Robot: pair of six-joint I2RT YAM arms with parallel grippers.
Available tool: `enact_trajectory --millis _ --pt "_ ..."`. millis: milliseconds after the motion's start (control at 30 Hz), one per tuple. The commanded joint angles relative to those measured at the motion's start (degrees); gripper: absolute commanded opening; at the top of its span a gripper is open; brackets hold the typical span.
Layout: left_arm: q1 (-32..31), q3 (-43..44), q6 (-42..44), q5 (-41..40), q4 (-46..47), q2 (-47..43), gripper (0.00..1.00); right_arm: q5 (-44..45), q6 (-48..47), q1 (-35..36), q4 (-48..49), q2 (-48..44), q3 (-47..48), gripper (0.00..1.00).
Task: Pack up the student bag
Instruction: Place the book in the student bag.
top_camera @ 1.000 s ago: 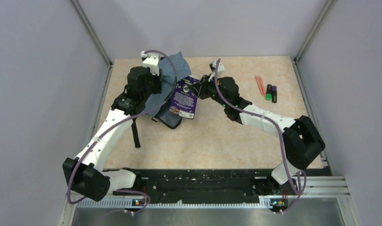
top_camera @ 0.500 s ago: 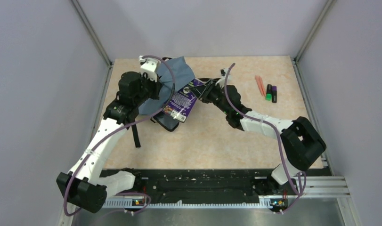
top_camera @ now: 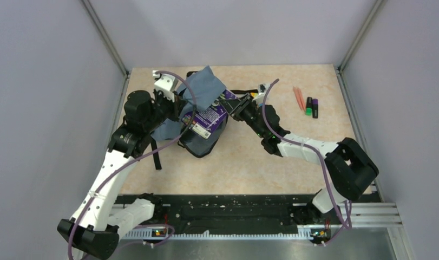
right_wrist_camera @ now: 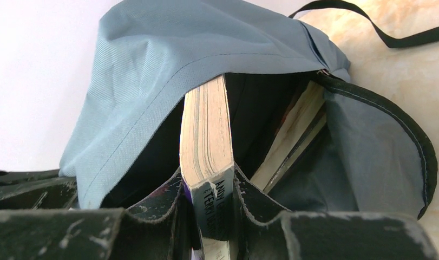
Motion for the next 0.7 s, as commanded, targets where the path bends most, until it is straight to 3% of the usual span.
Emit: enact_trajectory --millis 0,367,667 --pt "0.0 -1.5 -1.3 1.5 4.1 -3.5 0.0 9.2 2.5 0.5 8.2 1.2 0.6 0.0" --pt "0.1 -4.3 -3.4 -4.1 7.2 -7.1 0.0 18.9 -2.0 3.3 3.0 2.4 1.5 0.0" --pt "0.1 -4.7 -4.0 -1.6 7.6 -6.7 0.0 17.0 -1.0 5.0 5.4 5.2 7.4 0.0"
